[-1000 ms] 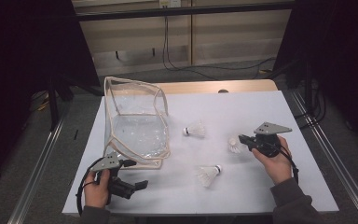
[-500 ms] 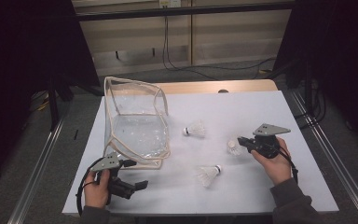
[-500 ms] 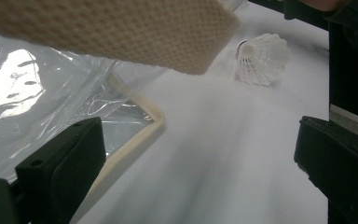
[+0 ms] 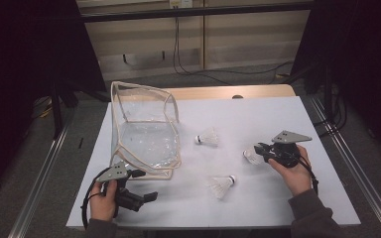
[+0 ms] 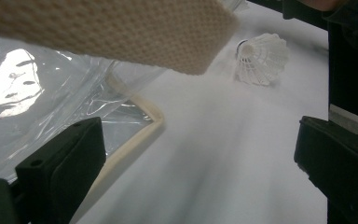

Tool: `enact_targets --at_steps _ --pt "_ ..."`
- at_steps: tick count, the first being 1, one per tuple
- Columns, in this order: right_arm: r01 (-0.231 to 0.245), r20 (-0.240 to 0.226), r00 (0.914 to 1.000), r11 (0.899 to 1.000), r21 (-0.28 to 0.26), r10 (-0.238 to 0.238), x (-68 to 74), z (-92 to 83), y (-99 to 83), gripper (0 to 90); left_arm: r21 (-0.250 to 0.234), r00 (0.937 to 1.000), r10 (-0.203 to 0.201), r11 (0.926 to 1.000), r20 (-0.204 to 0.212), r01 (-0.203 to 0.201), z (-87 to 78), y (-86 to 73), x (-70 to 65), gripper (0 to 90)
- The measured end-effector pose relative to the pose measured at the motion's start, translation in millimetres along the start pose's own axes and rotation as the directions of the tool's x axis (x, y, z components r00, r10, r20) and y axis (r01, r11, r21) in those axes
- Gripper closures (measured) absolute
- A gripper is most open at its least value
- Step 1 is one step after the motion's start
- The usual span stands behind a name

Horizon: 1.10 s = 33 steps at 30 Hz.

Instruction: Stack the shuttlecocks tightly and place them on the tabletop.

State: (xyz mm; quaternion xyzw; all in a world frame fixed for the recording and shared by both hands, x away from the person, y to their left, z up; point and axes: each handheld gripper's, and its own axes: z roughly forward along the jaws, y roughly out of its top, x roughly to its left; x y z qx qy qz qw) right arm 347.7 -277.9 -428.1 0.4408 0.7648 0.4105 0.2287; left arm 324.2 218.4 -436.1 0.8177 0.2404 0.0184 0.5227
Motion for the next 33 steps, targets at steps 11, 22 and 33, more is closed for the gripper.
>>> enact_targets --at_steps 11,22,33 --pt "-0.016 0.065 0.9977 1.000 -0.011 0.017 -7.4 -7.0 0.9 60.2 0.002 1.0000 0.000 1.0000 -0.001 0.000 -0.2 0.3 -0.2 2.1" --pt "-0.032 0.049 0.9983 0.999 0.013 0.031 -10.5 -9.1 -0.9 85.0 0.002 1.0000 0.000 1.0000 -0.003 0.000 -0.1 0.1 -0.2 2.0" --pt "-0.026 0.037 0.9990 0.999 0.021 0.025 -10.7 -7.3 -2.4 90.0 -0.002 1.0000 0.000 1.0000 -0.004 0.000 -0.5 0.4 -0.6 2.0"
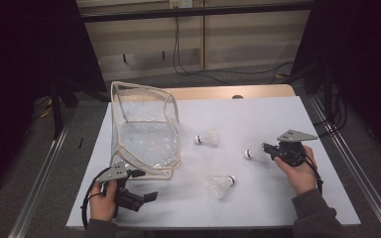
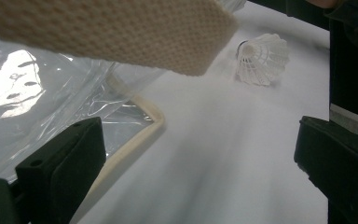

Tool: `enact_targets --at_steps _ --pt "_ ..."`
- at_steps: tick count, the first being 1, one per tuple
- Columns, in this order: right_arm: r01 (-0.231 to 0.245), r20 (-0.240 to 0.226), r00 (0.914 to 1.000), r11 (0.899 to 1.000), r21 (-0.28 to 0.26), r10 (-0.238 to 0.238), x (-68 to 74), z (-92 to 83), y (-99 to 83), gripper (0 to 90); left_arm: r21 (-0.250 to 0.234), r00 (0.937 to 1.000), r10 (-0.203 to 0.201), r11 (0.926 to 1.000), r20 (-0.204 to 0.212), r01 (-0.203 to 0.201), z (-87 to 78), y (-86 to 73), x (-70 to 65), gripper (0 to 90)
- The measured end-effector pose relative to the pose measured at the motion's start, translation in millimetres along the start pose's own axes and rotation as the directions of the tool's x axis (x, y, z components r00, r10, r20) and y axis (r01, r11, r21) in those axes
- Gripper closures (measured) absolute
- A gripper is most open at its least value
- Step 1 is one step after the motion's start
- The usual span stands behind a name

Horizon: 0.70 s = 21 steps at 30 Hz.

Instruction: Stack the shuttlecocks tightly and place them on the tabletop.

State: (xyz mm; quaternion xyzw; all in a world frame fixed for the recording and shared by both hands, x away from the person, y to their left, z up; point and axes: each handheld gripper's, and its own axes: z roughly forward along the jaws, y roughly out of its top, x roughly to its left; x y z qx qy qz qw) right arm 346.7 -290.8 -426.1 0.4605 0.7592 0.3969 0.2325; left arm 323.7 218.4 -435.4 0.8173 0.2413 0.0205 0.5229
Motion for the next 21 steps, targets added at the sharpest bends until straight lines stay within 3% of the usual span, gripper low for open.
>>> enact_targets --at_steps 21 --pt "-0.030 0.003 0.9995 0.999 0.016 0.030 -9.5 3.7 -9.4 90.0 0.000 1.0000 0.004 1.0000 0.001 -0.004 -0.2 0.3 -0.7 2.1"
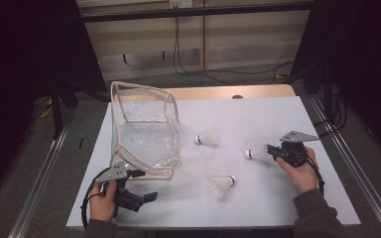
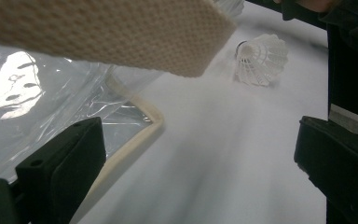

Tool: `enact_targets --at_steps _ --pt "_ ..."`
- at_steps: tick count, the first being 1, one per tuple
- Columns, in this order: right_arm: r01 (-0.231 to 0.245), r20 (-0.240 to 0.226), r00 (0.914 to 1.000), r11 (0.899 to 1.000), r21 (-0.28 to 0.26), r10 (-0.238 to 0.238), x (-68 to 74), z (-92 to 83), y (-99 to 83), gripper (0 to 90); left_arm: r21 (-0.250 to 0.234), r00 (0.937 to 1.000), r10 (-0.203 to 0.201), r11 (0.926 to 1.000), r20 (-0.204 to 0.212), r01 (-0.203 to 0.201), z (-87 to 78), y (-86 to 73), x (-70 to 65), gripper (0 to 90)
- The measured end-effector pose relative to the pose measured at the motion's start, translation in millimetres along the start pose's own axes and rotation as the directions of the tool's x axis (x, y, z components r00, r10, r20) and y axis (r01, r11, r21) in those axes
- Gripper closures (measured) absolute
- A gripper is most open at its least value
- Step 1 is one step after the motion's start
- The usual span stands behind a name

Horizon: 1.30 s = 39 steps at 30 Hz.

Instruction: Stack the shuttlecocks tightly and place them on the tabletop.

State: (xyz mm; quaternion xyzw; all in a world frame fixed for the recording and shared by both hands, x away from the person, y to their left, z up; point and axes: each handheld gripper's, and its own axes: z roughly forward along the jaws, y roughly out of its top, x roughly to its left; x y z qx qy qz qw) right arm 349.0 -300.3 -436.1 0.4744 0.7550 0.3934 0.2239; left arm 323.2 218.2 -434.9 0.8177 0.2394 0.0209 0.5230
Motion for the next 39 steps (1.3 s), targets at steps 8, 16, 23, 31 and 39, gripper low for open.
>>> enact_targets --at_steps 8,16,23,31,39 --pt "0.000 0.003 1.0000 1.000 0.016 0.000 -1.1 1.9 -2.0 90.0 -0.001 1.0000 0.000 1.0000 -0.001 0.000 -0.1 0.1 -0.2 2.1" --pt "-0.002 0.010 0.9999 1.000 0.025 0.002 -3.2 3.2 -5.0 90.0 0.002 1.0000 0.001 1.0000 0.001 -0.001 -0.2 0.3 -0.1 2.1" --pt "-0.002 0.014 0.9999 0.999 0.034 0.002 -3.6 2.7 -6.3 89.7 0.004 1.0000 0.003 1.0000 0.002 -0.003 -0.3 0.4 0.0 2.1" --pt "0.003 0.017 0.9998 0.999 0.037 -0.004 -5.4 -2.6 -6.5 89.2 0.004 1.0000 0.005 1.0000 0.002 -0.005 -0.4 0.6 0.0 2.2" --pt "-0.006 0.013 0.9999 1.000 0.028 0.005 -8.7 -12.9 -5.7 89.2 0.001 1.0000 0.004 1.0000 0.005 -0.004 -0.2 0.5 -0.2 2.2"
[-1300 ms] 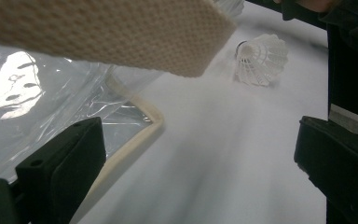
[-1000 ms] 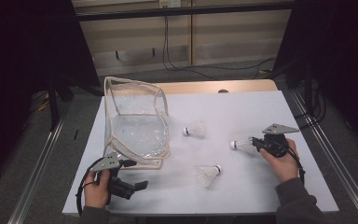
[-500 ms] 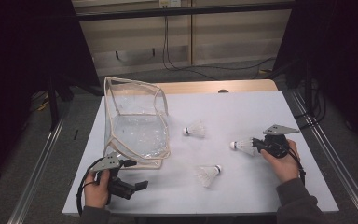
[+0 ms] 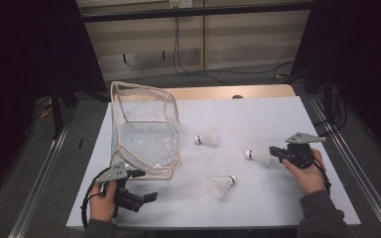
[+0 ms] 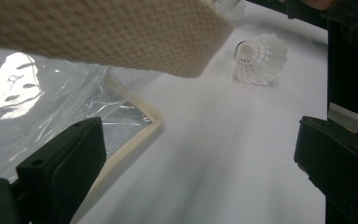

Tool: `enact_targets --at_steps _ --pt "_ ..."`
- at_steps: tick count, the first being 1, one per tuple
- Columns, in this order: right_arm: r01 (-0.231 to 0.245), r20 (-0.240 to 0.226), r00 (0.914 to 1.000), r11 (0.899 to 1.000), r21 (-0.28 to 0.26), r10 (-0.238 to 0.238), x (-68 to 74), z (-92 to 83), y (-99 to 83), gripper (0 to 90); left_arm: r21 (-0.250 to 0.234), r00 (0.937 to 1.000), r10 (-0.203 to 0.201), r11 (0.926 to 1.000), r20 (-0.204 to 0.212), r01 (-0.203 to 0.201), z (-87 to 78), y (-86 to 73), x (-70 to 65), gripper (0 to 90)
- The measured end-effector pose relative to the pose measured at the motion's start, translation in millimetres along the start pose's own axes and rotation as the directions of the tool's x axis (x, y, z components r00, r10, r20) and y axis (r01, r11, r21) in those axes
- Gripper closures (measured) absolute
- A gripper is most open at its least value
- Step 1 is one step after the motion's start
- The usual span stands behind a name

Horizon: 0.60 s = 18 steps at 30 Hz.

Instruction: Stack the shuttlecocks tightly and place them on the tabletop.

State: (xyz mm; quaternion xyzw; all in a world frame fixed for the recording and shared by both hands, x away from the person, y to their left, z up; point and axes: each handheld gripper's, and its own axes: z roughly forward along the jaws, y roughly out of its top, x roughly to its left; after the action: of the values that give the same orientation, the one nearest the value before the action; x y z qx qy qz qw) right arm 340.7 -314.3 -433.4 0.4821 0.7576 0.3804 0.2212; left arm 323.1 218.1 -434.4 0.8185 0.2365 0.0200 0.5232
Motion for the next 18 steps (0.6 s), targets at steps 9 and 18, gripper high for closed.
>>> enact_targets --at_steps 9,18 --pt "-0.023 0.003 0.9997 1.000 -0.011 0.023 -5.1 -12.2 2.0 87.7 0.003 1.0000 0.002 1.0000 0.000 -0.002 0.4 -0.1 0.0 2.2" --pt "-0.022 -0.011 0.9997 0.999 -0.030 0.022 -1.0 -19.6 7.9 86.4 0.006 1.0000 0.003 1.0000 0.001 -0.003 0.8 0.0 0.3 2.3"
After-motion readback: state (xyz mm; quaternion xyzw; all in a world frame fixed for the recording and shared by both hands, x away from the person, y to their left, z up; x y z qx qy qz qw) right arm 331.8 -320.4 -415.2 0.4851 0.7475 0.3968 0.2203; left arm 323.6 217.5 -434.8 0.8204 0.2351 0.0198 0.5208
